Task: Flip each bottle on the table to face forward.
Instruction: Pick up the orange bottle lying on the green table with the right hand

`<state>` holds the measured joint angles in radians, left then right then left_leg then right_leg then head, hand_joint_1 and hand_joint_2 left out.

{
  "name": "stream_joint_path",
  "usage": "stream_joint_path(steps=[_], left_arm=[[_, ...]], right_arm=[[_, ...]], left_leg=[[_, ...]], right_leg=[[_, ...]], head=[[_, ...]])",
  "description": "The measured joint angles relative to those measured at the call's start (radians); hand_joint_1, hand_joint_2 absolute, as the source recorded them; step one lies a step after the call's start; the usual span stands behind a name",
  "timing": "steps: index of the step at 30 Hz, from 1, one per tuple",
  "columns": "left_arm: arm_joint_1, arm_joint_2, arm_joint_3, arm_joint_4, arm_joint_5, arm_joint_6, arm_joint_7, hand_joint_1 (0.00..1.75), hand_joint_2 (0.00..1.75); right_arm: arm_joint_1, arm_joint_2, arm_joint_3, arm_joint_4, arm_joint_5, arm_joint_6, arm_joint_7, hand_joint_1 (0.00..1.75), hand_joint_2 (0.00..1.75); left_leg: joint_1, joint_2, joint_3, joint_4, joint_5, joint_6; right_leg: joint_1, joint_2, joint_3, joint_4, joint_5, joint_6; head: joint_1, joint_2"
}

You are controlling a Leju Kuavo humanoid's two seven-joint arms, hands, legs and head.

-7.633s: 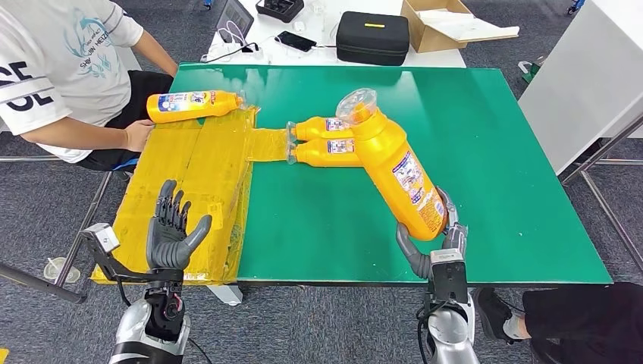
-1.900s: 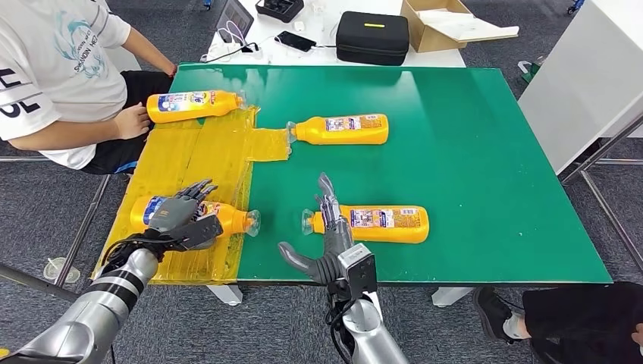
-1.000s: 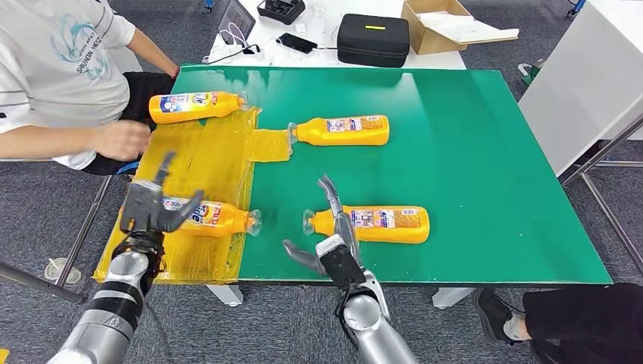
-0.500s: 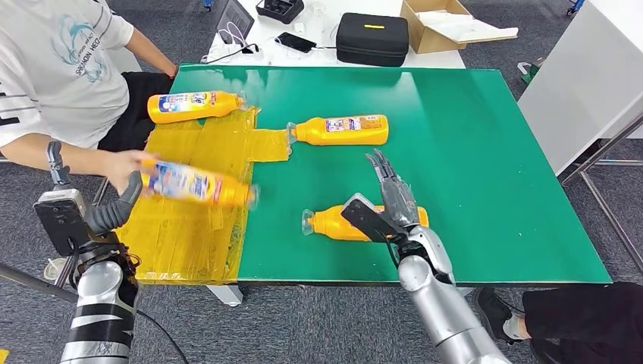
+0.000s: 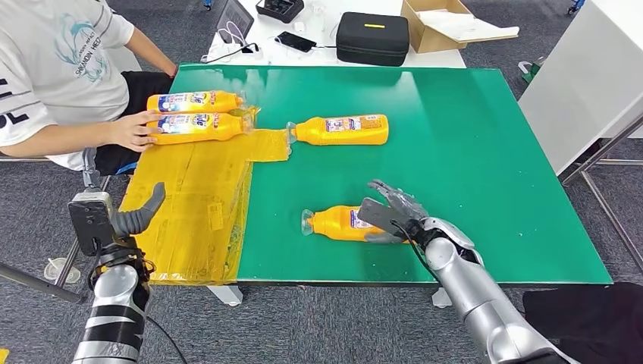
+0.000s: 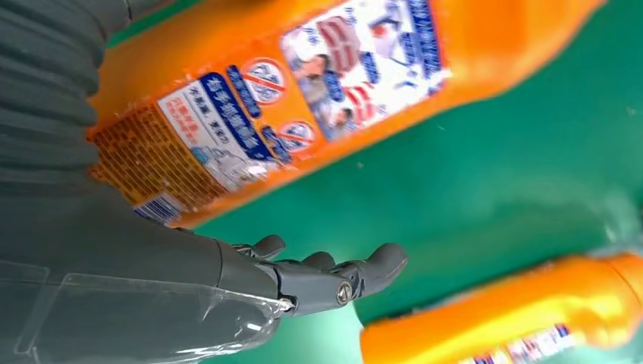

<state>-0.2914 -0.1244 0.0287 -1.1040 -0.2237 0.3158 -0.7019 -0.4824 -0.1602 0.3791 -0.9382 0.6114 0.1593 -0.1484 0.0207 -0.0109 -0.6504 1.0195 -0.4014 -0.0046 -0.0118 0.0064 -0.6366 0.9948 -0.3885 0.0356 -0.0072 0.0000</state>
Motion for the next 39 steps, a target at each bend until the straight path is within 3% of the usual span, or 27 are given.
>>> stream_joint_path(steps=[23,32,35,39], left_arm=[[-0.048,-0.012,-0.026,0.082,0.005,-0.023,0.000,0.00,1.75],[-0.072,-0.022,-0.024,0.139,0.021,-0.068,0.000,0.00,1.75],[-0.085,-0.028,-0.024,0.165,0.025,-0.081,0.000,0.00,1.75],[-0.099,-0.037,-0.024,0.195,0.027,-0.092,0.000,0.00,1.75]], right_arm=[[-0.109,-0.094,0.143,0.083,-0.049,0.122,0.015,0.00,1.75],[-0.165,-0.155,0.268,0.102,-0.102,0.220,0.048,0.01,1.75],[-0.176,-0.165,0.320,0.116,-0.113,0.227,0.055,0.41,1.75],[-0.198,-0.164,0.386,0.144,-0.119,0.227,0.059,1.58,1.75]], left_leg=[[0.000,0.000,-0.001,0.000,0.000,0.000],[0.000,0.000,-0.001,0.000,0.000,0.000],[0.000,0.000,-0.001,0.000,0.000,0.000],[0.000,0.000,0.000,0.000,0.000,0.000]], right_leg=[[0.000,0.000,0.000,0.000,0.000,0.000],[0.000,0.000,0.000,0.000,0.000,0.000],[0.000,0.000,0.000,0.000,0.000,0.000],[0.000,0.000,0.000,0.000,0.000,0.000]], head=[[0.000,0.000],[0.000,0.000],[0.000,0.000],[0.000,0.000]])
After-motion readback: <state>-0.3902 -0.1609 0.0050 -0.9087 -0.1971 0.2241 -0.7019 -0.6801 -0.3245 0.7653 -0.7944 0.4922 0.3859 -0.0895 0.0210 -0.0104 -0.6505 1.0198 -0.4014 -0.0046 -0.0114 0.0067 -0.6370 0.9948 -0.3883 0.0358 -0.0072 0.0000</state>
